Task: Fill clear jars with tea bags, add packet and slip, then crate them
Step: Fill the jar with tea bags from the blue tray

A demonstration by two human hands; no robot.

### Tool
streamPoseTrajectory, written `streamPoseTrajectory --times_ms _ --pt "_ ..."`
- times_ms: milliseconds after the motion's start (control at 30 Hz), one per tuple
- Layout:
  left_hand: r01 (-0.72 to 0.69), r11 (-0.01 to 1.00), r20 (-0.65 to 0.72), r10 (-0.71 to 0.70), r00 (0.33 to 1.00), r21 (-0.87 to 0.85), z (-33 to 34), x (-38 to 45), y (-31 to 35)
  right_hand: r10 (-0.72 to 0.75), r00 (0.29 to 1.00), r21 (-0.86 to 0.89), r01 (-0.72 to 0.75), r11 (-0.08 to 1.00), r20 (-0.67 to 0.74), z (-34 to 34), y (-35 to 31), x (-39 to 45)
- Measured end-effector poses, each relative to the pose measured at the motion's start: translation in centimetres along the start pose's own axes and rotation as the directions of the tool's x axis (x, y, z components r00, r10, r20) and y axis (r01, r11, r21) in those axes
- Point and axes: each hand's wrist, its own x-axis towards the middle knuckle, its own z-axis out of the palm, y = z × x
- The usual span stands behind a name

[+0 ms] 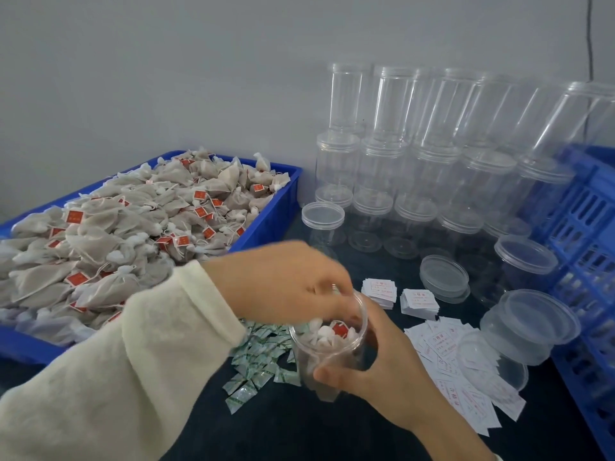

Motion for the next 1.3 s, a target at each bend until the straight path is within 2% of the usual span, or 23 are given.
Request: streamPoseTrajectory --times_ms 67,100,167,267,367,433,600,767,1100,1300 --pt "0.008 0.995 -0.259 -0.034 0.965 -0.101 -0.5 -0.4 -2.0 0.014 1.0 -0.037 -0.015 0.999 -0.024 0.0 0.2 0.0" --pt "0.024 0.989 -0.389 -0.078 0.918 -0.143 -0.6 -0.6 -3.7 0.021 0.999 -0.039 -0.022 0.999 -0.03 -0.1 0.4 -0.1" --pt "0.108 0.969 -0.535 -0.214 0.817 -0.221 -0.5 -0.7 -6.7 0.021 0.999 -0.021 -0.022 1.0 -0.03 0.0 0.3 -0.2" --pt "0.376 0.906 -0.594 -0.415 0.689 -0.197 0.6 -0.4 -11.5 -0.007 1.0 0.013 0.007 1.0 -0.011 0.0 0.0 -0.2" --pt "0.672 0.728 -0.578 -0.608 0.544 -0.134 2.6 -0.3 -15.1 -0.033 0.999 0.021 0.033 0.999 -0.006 0.0 -0.2 -0.2" --pt "0.77 0.63 -0.546 -0.681 0.488 -0.097 4.2 -0.4 -16.6 -0.04 0.999 0.025 0.04 0.999 -0.01 -0.1 -0.3 -0.2" --pt "0.847 0.522 -0.471 -0.726 0.5 0.095 6.2 -0.8 -18.7 -0.044 0.999 0.04 0.044 0.998 0.009 -0.1 -0.3 -0.2" --pt "0.852 0.504 -0.378 -0.768 0.518 0.143 6.7 -0.2 -18.7 -0.041 0.999 0.045 0.041 0.998 0.004 0.0 -0.2 -0.3" --pt "0.9 0.384 -0.432 -0.789 0.437 0.208 6.6 -0.4 -19.1 -0.032 0.999 0.029 0.032 0.999 0.012 0.0 0.0 -0.4" --pt "0.898 0.352 -0.509 -0.74 0.44 0.264 6.8 -0.3 -19.6 0.033 0.999 -0.006 -0.033 0.999 -0.021 -0.2 0.5 -0.5"
